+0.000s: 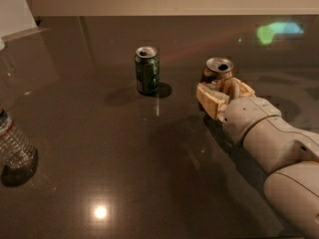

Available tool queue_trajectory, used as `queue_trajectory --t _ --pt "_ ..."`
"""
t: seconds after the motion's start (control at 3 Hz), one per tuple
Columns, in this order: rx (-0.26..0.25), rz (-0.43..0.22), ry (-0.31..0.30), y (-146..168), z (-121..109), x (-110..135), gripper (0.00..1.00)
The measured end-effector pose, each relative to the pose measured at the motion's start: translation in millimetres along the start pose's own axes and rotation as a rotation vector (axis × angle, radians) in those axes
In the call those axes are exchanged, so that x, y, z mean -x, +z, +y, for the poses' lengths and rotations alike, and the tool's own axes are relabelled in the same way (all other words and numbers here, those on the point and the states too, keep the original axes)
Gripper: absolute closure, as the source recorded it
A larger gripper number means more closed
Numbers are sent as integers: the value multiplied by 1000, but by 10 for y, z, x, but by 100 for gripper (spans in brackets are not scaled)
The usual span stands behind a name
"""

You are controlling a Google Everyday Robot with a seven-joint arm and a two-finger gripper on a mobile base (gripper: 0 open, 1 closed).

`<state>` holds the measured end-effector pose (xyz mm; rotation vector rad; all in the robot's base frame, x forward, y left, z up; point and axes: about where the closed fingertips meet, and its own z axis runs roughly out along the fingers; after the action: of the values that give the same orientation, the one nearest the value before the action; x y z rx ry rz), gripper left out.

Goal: Place orange can upright

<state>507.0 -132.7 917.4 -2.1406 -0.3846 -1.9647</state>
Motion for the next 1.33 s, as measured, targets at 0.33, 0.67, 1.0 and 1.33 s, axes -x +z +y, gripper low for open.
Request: queue_trajectory --t 0.33,0.67,1.0,1.33 --pt "2 6 23 -76 80 90 100" --pt "-6 5 39 -90 92 165 100" --pt "-7 2 46 -90 100 227 82" --pt "0 3 49 -82 124 296 59"
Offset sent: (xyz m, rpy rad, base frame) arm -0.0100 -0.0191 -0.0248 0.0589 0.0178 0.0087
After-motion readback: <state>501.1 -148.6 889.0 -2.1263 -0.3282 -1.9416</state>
